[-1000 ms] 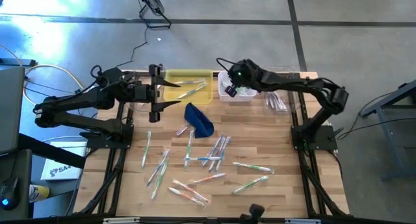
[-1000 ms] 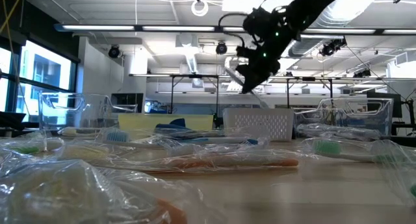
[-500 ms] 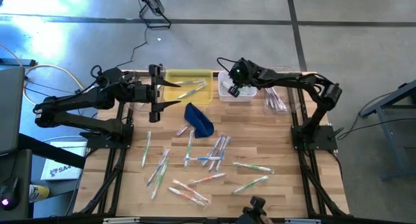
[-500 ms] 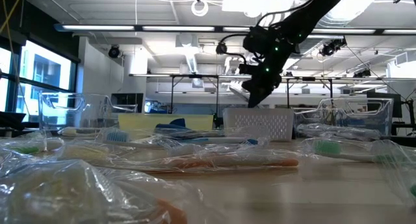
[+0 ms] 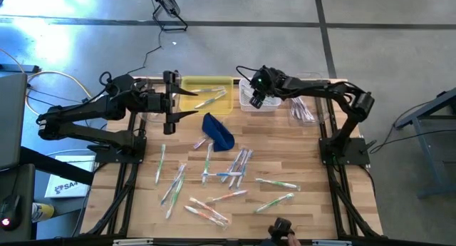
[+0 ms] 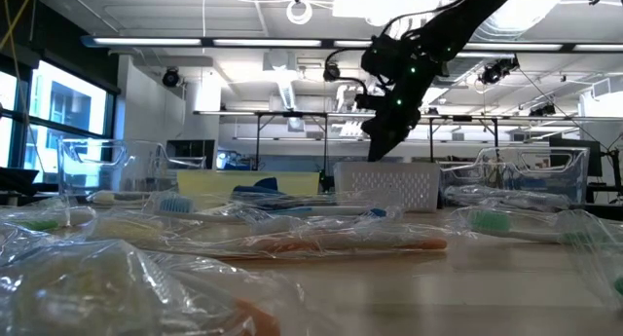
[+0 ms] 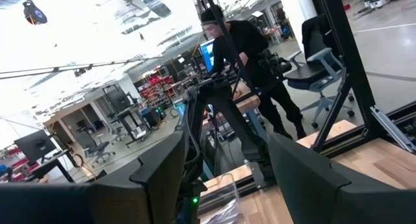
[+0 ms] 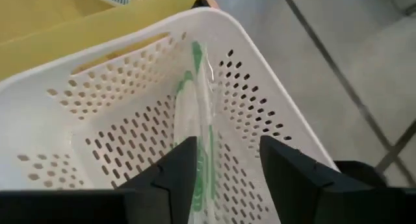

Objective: Pick & Place Toothbrushes
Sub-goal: Put the green toothbrush into the white bin

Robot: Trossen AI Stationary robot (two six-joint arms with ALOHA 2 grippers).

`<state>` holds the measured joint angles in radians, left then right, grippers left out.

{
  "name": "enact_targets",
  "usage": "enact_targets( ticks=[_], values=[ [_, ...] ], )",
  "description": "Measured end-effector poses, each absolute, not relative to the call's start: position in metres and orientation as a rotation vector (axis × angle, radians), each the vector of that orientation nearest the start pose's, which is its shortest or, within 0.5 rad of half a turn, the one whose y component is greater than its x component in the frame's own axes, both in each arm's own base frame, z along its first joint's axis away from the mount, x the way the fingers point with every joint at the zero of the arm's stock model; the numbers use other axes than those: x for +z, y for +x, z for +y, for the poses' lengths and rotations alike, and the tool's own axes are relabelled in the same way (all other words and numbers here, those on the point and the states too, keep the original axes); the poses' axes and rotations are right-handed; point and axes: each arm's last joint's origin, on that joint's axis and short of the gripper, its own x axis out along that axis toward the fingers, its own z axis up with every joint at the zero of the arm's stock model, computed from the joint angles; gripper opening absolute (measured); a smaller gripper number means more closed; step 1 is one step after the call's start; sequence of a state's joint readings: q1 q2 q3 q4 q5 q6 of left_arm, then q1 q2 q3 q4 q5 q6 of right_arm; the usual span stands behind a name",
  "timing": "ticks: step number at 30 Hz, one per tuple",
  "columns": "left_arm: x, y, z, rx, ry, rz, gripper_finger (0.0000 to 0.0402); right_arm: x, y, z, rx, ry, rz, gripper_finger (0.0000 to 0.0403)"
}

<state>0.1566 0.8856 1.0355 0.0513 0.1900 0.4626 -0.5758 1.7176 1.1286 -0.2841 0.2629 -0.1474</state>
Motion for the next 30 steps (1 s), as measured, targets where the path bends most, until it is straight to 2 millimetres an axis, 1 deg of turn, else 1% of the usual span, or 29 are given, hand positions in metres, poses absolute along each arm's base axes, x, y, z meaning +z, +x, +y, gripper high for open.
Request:
enact_targets(
  ticks=[2, 4, 8, 12, 17, 22, 25, 30],
  values=[
    [0.423, 0.179, 0.023, 0.012, 0.491, -0.203, 0.0219, 0.214, 0.295, -0.197, -0.707, -0.013, 0.921, 0.0160],
    [0.423, 0.179, 0.023, 0.011, 0.485, -0.203, 0.0219, 0.227, 0.294, -0.191, -0.693, -0.030, 0.877, 0.0150],
    [0.423, 0.179, 0.023, 0.011, 0.482, -0.202, 0.0219, 0.259, 0.292, -0.172, -0.641, -0.063, 0.750, 0.0122],
    [0.423, 0.179, 0.023, 0.011, 0.481, -0.202, 0.0219, 0.293, 0.288, -0.148, -0.544, -0.013, 0.584, 0.0092],
    [0.423, 0.179, 0.023, 0.011, 0.481, -0.200, 0.0219, 0.322, 0.282, -0.120, -0.444, 0.053, 0.441, 0.0052],
    [0.420, 0.180, 0.023, 0.011, 0.476, -0.171, 0.0219, 0.338, 0.280, -0.097, -0.320, 0.093, 0.350, 0.0009],
    [0.417, 0.180, 0.024, 0.039, 0.468, -0.135, 0.0219, 0.343, 0.283, -0.085, -0.231, 0.140, 0.309, 0.0005],
    [0.416, 0.181, 0.026, 0.079, 0.459, -0.108, 0.0219, 0.341, 0.288, -0.063, -0.085, 0.247, 0.327, 0.0003]
  ],
)
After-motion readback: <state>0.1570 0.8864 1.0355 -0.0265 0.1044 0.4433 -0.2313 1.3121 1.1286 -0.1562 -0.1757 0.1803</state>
